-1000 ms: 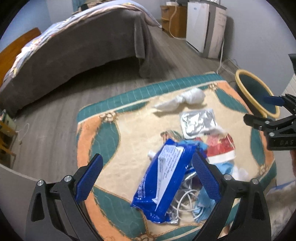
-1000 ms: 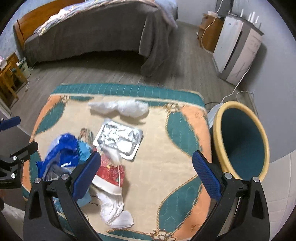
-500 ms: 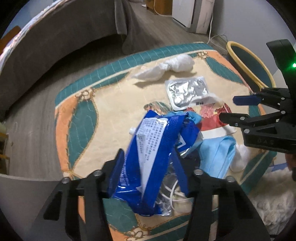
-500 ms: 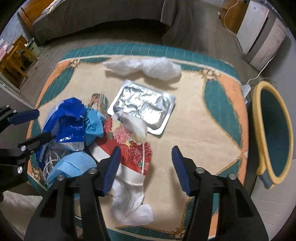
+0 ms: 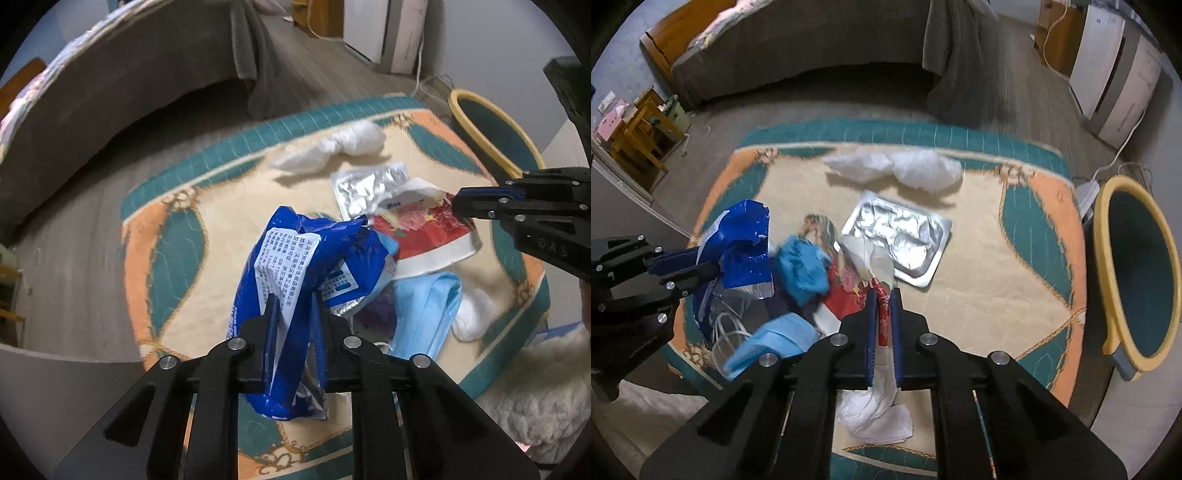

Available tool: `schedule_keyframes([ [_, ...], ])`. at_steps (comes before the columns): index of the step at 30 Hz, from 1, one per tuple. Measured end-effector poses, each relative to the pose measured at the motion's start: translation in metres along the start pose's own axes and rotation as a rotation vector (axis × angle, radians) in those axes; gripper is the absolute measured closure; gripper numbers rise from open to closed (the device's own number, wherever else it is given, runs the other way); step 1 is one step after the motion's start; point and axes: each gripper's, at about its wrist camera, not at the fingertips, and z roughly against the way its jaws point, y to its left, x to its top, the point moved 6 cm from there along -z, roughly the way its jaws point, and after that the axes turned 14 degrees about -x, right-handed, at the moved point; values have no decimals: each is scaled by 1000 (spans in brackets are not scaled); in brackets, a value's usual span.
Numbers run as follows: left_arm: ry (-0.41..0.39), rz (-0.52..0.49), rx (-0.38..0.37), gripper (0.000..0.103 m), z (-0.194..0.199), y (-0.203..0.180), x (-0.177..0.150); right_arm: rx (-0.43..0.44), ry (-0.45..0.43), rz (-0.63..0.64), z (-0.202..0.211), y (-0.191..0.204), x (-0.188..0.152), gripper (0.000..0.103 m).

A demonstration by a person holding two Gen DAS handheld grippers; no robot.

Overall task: Collect trash
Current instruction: 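Carry both items over the wastebasket and open both tools to drop them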

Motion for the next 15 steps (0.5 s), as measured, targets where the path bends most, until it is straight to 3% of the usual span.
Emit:
schedule_keyframes([
  [15,-227,15,8,85,63,-12,29,-74,-161,-23,58,-29,22,98],
])
